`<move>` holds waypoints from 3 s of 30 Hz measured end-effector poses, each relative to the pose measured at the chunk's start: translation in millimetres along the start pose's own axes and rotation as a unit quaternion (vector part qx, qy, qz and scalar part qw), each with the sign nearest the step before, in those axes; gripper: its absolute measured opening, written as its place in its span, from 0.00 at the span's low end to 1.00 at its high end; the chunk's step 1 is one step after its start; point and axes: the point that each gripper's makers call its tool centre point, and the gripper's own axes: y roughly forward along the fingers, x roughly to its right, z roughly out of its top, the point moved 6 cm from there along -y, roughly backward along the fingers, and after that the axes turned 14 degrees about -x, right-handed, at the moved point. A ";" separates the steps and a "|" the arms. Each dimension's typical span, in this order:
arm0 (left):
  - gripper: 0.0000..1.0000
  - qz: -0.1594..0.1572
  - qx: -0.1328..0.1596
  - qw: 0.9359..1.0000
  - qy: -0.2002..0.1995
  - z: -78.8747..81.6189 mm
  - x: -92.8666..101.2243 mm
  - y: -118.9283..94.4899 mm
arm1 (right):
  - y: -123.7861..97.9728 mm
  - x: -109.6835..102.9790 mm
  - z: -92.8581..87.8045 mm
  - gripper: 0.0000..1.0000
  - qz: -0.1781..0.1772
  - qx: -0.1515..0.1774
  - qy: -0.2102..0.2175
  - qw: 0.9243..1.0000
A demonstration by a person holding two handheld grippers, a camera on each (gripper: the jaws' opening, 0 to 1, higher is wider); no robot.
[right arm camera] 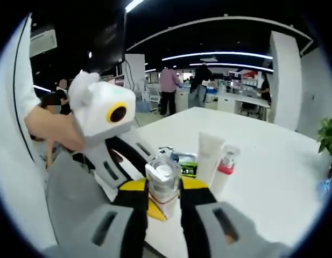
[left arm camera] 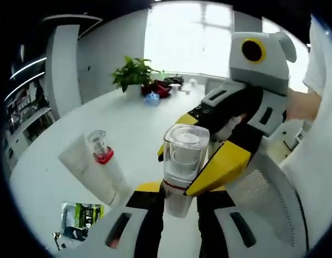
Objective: Arrange the skincare products in the storage area until every visible bottle or jar stands upright without overlapping.
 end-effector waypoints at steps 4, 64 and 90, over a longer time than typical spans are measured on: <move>0.20 -0.010 -0.003 1.000 -0.028 -2.3 -3.3 9.1 | 4.9 5.9 -5.3 0.21 -0.011 -0.016 0.001 1.000; 0.19 0.023 -0.063 0.997 -0.022 -29.6 -85.8 99.9 | 93.6 84.9 -48.3 0.22 -0.005 -0.061 -0.003 0.998; 0.22 0.046 -0.090 0.995 0.008 -32.2 -93.2 98.4 | 96.9 93.7 -47.4 0.22 -0.009 -0.050 -0.002 0.999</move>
